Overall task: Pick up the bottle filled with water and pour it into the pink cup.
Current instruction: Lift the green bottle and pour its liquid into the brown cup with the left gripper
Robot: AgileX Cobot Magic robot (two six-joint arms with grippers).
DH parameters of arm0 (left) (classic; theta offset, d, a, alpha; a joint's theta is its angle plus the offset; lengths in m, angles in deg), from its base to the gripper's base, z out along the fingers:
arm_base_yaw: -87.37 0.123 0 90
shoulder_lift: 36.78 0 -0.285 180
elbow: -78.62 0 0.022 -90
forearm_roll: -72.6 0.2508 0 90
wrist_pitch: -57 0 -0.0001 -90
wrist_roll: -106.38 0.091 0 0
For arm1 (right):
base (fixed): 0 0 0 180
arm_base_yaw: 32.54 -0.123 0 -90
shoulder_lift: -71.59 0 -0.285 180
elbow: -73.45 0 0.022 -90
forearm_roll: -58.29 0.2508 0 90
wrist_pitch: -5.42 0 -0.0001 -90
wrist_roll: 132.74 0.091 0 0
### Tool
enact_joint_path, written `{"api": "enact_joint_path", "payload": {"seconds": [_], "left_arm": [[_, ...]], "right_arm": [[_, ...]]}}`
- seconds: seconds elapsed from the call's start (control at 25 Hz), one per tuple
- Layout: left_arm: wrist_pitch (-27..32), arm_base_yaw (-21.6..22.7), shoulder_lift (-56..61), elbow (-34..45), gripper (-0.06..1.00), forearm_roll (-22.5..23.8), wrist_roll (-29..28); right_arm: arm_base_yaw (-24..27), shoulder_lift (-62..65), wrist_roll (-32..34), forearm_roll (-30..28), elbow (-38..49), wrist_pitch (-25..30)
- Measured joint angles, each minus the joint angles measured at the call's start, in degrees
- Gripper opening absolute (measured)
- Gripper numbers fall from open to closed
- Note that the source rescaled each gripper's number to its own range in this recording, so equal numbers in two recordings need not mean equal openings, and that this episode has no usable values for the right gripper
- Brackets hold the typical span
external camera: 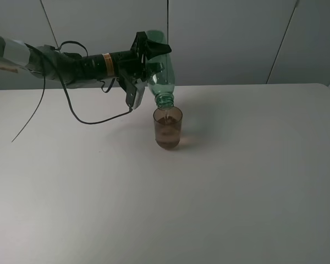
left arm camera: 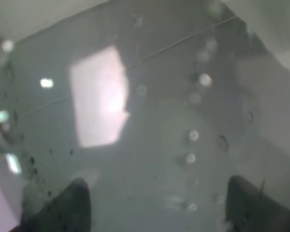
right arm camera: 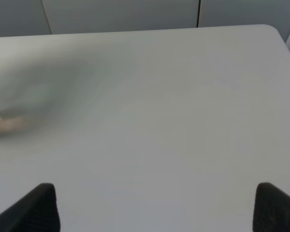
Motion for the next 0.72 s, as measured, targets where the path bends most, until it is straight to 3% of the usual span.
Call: {"api": "enact_joint_path", "payload": {"seconds": [0.4,0.72], "left_arm": [[-0.4,0.0,0.2,0.0,0.0,-0.1,5.5],[-0.9,-0.4,0.2,0.0,0.0,-0.6,6.2]], "right_arm": [[0.0,0.0,0.0,0.0,0.0,0.0],[0.0,0.0,0.0,0.0,0.0,0.0]]}}
